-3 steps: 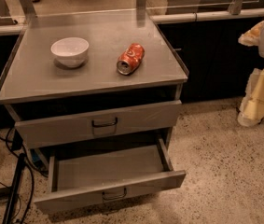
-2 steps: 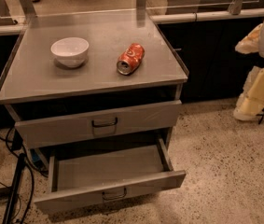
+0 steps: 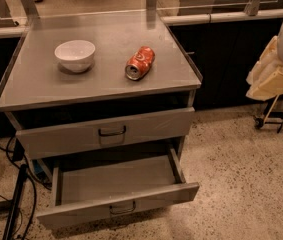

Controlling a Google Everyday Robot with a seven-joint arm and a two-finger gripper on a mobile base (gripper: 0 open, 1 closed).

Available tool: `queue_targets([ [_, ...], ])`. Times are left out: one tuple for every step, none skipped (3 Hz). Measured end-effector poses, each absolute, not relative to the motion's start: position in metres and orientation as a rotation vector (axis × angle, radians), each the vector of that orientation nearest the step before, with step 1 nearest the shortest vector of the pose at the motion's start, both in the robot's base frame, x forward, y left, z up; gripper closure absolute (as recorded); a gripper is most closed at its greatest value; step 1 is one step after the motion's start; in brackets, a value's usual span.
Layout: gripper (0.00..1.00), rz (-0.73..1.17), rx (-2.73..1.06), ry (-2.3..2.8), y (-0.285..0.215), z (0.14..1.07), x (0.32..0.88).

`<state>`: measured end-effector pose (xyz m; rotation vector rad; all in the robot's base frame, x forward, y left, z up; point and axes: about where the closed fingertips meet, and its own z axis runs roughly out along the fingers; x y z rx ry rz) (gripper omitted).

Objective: Close middle drawer

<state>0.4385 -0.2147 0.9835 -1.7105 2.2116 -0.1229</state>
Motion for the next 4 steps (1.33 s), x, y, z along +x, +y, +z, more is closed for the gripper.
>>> queue_targets([
  [0.88,-0.123,-1.71,2.212,-0.215,0.984,0.439],
  [1.0,-0.123,-1.71,2.211,-0.215,0.984,0.439],
  [1.0,-0.123,-1.71,2.212,-0.215,0.983,0.439],
  [1.0,-0.1,-1.707,2.237,-0.215,0.968,0.436],
])
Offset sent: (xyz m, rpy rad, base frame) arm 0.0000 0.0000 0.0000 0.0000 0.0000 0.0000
